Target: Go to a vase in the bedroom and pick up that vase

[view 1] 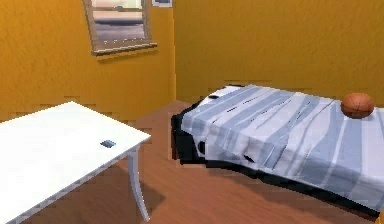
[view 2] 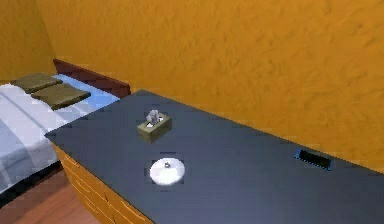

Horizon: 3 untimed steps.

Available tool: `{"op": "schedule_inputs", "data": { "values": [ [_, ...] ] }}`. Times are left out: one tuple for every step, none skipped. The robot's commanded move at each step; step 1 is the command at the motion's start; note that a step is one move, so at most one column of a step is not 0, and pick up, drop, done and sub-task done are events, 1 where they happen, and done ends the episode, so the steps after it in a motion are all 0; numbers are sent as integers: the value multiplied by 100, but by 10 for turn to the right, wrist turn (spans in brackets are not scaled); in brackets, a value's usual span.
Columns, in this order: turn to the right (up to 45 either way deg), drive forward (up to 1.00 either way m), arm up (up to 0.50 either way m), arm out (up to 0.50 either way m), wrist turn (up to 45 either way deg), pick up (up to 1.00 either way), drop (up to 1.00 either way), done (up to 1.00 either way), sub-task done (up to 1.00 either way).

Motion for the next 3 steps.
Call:
{"op": "schedule_inputs", "data": {
  "values": [
    [0,0,50,0,0,0,0,0,0],
    [0,0,34,0,0,0,0,0,0],
    [0,0,0,28,0,0,0,0,0]
  ]
}}
